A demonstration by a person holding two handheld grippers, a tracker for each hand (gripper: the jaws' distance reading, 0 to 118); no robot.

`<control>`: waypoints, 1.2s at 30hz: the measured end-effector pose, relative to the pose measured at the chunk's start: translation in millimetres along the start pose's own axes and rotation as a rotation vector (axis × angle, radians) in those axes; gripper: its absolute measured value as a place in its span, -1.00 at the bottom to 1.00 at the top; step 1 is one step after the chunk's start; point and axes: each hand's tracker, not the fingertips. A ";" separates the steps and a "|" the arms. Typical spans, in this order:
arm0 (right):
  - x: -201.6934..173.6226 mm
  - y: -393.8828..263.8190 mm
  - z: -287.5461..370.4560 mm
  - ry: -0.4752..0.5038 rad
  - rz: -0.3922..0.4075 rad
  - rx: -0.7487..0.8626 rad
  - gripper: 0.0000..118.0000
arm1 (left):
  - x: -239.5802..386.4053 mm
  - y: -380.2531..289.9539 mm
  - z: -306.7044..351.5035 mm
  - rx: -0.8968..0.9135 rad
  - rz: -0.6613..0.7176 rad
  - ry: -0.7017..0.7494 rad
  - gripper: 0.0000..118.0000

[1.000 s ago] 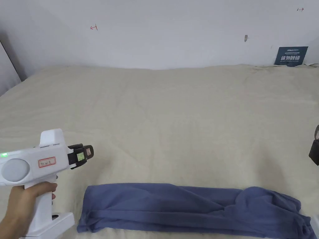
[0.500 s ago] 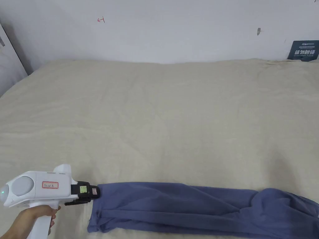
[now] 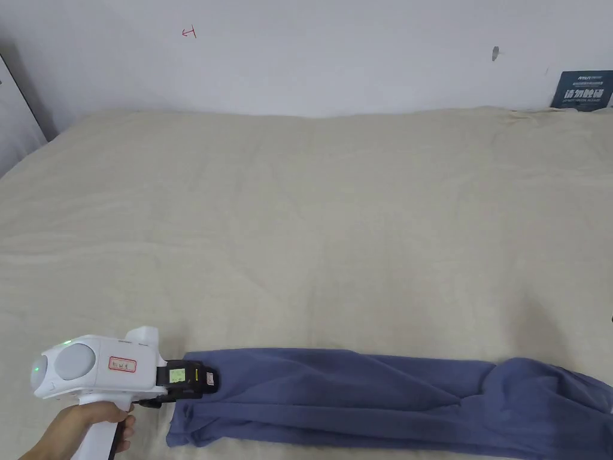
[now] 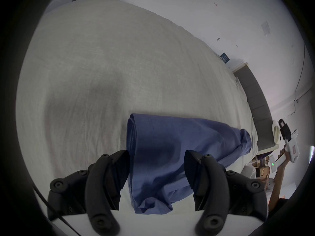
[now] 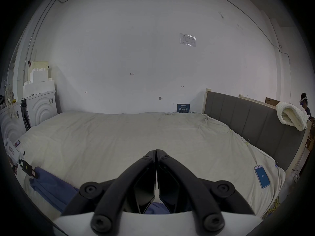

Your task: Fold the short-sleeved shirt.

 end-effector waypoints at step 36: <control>8.0 4.5 3.4 0.048 -0.038 0.032 -1.00 | 11.4 17.2 109.1 0.049 -0.045 0.226 -0.98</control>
